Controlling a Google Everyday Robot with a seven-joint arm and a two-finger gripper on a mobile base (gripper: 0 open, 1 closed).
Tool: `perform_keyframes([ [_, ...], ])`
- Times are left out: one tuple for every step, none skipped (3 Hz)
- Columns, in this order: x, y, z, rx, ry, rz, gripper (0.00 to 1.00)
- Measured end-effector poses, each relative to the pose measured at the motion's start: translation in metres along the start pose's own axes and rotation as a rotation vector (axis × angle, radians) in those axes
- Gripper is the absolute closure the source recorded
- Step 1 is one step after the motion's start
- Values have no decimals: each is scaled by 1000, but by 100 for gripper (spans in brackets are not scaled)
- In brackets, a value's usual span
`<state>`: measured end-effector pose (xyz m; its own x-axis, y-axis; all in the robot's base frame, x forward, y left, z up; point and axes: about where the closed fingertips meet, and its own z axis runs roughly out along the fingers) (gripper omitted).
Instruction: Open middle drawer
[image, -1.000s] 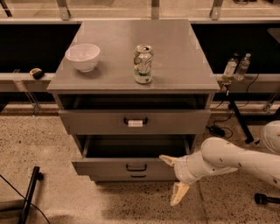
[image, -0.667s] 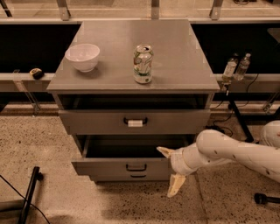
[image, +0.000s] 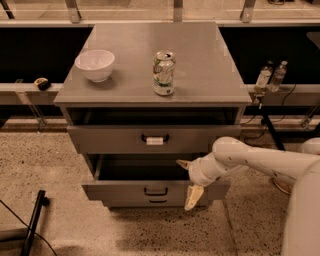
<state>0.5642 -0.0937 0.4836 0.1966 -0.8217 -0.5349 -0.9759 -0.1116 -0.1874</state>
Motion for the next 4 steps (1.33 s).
perform_keyframes([
  [12, 6, 29, -63, 22, 30, 0],
  [21, 16, 45, -113, 38, 53, 19],
  [26, 27, 46, -135, 45, 67, 27],
  [21, 37, 34, -136, 49, 55, 31],
])
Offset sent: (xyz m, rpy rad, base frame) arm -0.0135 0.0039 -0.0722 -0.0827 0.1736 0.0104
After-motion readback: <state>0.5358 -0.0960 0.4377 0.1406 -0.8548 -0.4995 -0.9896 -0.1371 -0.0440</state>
